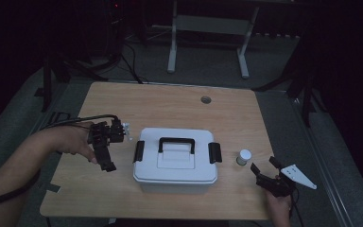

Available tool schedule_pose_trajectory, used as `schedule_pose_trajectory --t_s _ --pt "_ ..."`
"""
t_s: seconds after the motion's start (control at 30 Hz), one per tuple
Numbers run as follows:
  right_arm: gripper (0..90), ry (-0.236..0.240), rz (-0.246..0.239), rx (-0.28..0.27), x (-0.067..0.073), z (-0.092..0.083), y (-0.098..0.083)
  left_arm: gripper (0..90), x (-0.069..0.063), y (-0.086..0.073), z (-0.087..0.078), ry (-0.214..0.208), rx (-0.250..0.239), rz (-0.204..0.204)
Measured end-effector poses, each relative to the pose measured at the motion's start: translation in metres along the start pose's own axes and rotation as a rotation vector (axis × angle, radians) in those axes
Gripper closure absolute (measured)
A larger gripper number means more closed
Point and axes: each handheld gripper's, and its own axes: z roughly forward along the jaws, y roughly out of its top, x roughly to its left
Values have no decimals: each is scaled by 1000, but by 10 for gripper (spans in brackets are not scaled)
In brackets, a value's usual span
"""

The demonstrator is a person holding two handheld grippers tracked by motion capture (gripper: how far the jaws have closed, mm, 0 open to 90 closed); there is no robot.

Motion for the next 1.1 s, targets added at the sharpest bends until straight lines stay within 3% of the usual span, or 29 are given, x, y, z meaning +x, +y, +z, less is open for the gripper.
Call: schedule_pose_trajectory --t_s 0.03,0.3,0.43,0.67,1.1 --pt "117 1 -1 0 0 0 0 40 0 5 -1 23 5 12" --pt "117 12 -2 2 0 0 0 40 1 30 -6 16 -12 49" --pt "117 13 -4 8 0 1 0 40 0 44 -5 32 -3 75" --pt "117 17 -8 15 1 2 0 40 -1 67 -4 26 -5 119" --pt "117 23 -4 17 1 1 -1 57 1 103 -2 20 21 158"
